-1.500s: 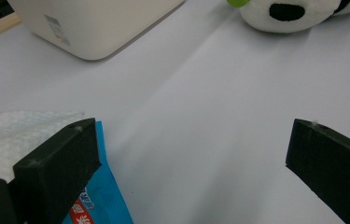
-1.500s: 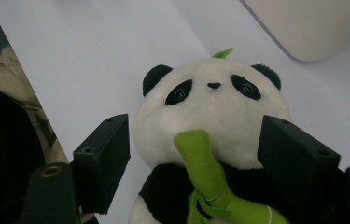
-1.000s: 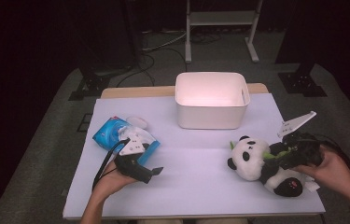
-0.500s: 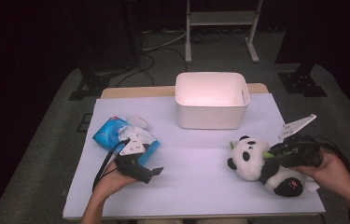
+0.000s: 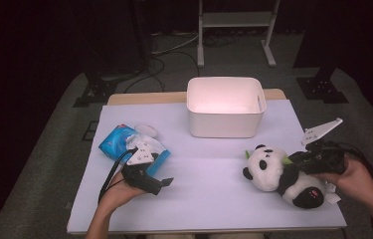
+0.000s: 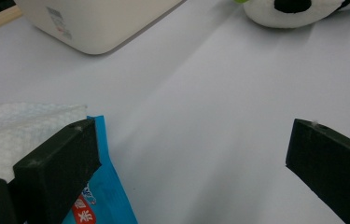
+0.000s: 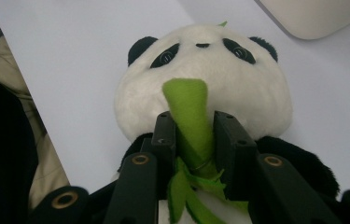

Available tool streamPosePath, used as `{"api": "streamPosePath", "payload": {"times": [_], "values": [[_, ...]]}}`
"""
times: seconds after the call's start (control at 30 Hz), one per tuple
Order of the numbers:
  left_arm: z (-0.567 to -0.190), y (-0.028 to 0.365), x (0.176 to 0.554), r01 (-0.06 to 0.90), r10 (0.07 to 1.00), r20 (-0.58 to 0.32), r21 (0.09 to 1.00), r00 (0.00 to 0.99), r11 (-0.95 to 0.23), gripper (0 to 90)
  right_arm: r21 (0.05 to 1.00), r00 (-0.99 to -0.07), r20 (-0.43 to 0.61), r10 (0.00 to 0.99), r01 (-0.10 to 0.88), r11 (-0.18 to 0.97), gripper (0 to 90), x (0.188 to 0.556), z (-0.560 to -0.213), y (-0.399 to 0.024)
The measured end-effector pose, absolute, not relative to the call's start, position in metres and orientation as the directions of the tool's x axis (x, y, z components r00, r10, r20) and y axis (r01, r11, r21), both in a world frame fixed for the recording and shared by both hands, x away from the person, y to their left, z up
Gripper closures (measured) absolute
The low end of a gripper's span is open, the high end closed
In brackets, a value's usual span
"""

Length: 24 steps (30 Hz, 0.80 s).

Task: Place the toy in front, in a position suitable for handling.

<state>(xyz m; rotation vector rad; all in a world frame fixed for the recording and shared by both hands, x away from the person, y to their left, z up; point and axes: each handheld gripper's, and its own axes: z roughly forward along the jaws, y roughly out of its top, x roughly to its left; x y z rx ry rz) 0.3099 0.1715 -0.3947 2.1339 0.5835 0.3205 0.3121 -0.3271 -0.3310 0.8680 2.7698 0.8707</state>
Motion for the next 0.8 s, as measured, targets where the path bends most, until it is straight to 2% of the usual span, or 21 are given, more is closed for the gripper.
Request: {"api": "streamPosePath", "payload": {"times": [0.5, 0.8], "values": [[-0.394, 0.173, 0.31, 0.294, 0.522, 0.012, 0.814, 0.853, -0.501, 2.2, 0.601, -0.844, 0.088, 0.528, 0.468, 0.648, 74.0, 0.324, -0.322, -0.341], [-0.394, 0.174, 0.31, 0.296, 0.524, 0.011, 0.814, 0.851, -0.499, 2.2, 0.623, -0.872, 0.089, 0.481, 0.426, 0.656, 74.1, 0.325, -0.31, -0.331]]}}
